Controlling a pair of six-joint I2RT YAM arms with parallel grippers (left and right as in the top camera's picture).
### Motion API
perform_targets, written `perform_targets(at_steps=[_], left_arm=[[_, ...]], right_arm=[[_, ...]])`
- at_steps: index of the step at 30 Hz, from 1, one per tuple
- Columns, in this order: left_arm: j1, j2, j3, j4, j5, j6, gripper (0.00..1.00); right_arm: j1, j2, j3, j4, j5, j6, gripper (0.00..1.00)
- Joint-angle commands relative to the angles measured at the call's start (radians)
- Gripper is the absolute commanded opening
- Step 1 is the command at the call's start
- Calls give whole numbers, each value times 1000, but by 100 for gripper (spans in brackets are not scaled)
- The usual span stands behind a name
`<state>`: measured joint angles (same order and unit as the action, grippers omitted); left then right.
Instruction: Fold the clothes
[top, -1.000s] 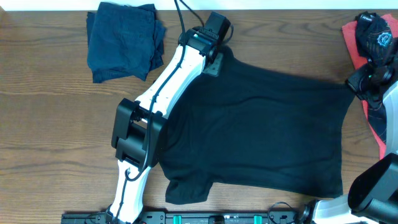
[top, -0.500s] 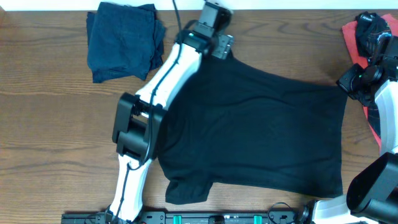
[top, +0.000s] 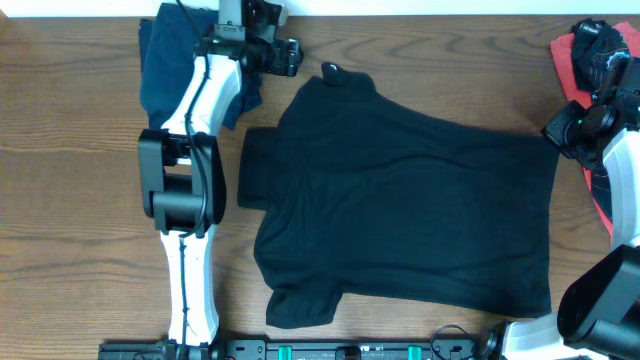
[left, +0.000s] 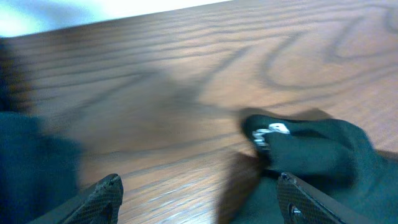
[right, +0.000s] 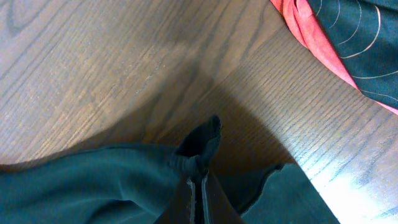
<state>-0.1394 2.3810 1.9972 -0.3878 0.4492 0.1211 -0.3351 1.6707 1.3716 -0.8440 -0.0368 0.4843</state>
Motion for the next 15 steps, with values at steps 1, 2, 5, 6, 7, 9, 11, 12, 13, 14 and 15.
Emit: perform_targets(at_steps=[1, 2, 5, 6, 7, 9, 11, 12, 13, 14, 15], left_arm=[[-42, 49, 2, 10, 64, 21, 80], [-48, 57, 2, 12, 64, 21, 80], [-60, 82, 2, 20, 64, 20, 80], [-63, 90, 2, 19, 64, 20, 80], [-66, 98, 2, 19, 64, 20, 80], [-72, 107, 2, 21, 64, 20, 80], [-76, 112, 2, 28, 64, 21, 80], [-78, 114, 2, 32, 64, 20, 80], [-79, 116, 2, 39, 64, 21, 80], [-80, 116, 2, 45, 64, 21, 80], [-80, 116, 2, 51, 64, 21, 80]], right_arm=[[9, -2, -6, 1, 6, -20, 1], [9, -2, -6, 1, 6, -22, 1], [9, -2, -6, -1, 6, -22, 1], [9, -2, -6, -2, 6, -22, 1], [9, -2, -6, -2, 6, -23, 1], [9, -2, -6, -2, 6, -23, 1], [9, -2, -6, -2, 6, -23, 1], [9, -2, -6, -2, 6, -23, 1], [9, -2, -6, -2, 6, -28, 1], [9, -2, -6, -2, 6, -30, 1], [9, -2, -6, -2, 6, -30, 1]])
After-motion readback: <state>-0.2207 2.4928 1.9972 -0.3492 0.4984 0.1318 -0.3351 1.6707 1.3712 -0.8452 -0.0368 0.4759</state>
